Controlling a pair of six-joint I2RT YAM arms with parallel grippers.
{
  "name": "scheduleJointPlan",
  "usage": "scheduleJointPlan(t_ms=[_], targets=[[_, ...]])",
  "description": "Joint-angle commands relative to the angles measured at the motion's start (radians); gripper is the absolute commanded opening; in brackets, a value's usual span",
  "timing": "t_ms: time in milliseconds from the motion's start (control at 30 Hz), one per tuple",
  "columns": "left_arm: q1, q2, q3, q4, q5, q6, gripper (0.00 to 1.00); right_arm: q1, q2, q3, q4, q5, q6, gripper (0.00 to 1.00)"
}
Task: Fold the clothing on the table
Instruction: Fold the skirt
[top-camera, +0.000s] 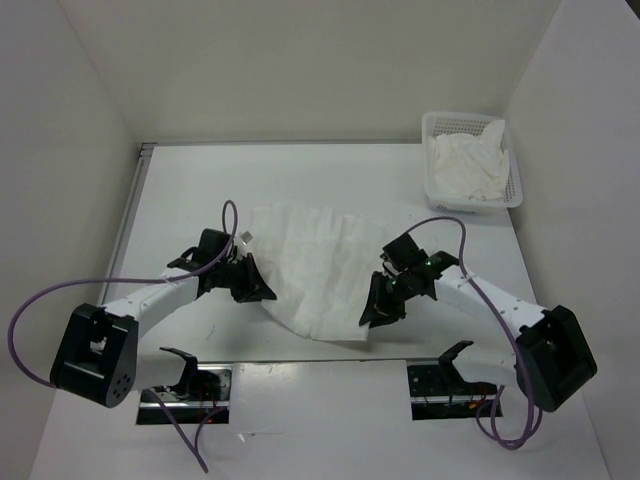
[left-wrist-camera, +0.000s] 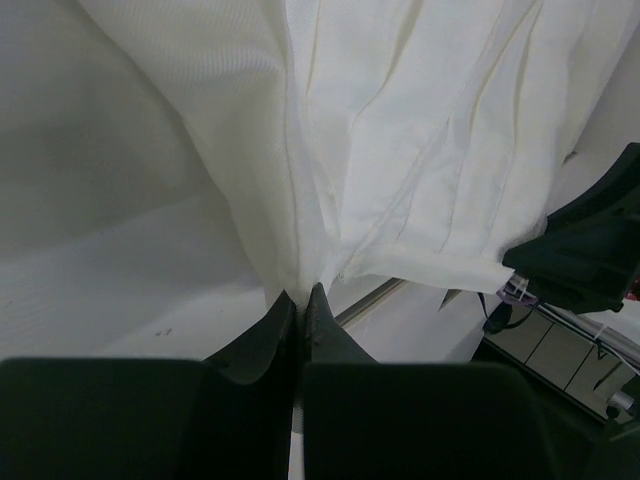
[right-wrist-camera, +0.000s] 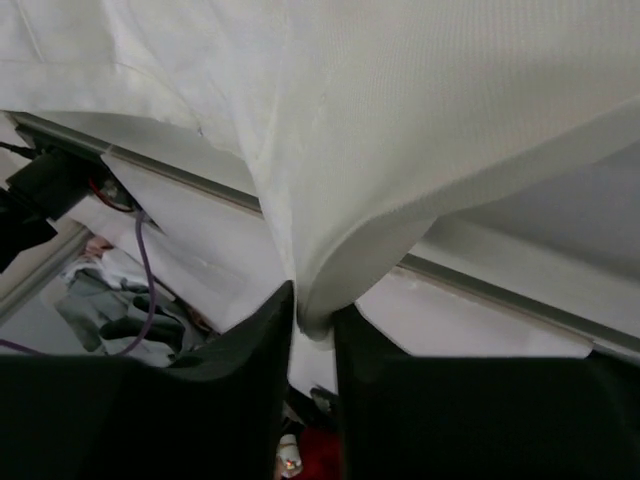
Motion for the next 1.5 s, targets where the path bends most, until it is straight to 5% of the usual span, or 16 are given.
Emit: scheduleJointPlan(t_ms=[0,100,467,1200,1467], targets=[[-0.007,-0.058,-0.017,-0.038,-0.011,-0.017,0.00,0.036,-0.058,-0.046,-0.035,0.042,0.095,0.33],[-0.007,-0.079,-0.017,-0.047,-0.011,-0.017,0.00,0.059,-0.109,-0.080,-0.055,0.051,0.148,0.50],[-0.007,-0.089,0.011,-0.056,-0.020,-0.007,0.00,0.205,-0.247,-0.175,-0.083,0.146,0.366,0.58],[-0.007,-0.078,0.020,-0.029,0.017,0.002,0.00,0.230,-0.478,-0.314,0.040,0.378,0.599,0.54],[-0.007,-0.078,0.001,-0.019,0.017,0.002,0.00,0.230,-0.328,-0.319,0.124,0.377,0.546,0.50]])
